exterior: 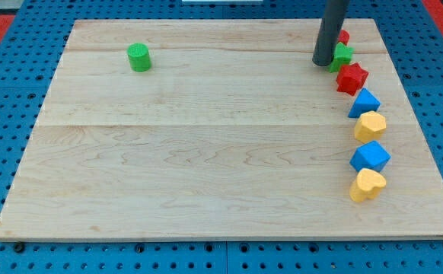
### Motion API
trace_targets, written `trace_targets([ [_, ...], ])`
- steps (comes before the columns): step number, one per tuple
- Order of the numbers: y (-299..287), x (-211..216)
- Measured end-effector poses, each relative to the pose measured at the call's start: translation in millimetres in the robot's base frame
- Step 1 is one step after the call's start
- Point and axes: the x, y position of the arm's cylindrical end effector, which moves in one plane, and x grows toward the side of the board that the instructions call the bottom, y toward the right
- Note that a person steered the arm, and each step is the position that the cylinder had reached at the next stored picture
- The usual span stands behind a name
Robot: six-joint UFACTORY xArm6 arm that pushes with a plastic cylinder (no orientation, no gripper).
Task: Move the yellow heart slightly to the right
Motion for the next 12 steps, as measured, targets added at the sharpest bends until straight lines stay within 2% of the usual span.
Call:
trace_targets([
  [2, -36, 16],
  [4, -113, 162],
  [5, -119, 213],
  [6, -131, 310],
  [8, -110, 304],
  [9, -42, 285],
  [10, -23, 282],
  [12, -22, 267],
])
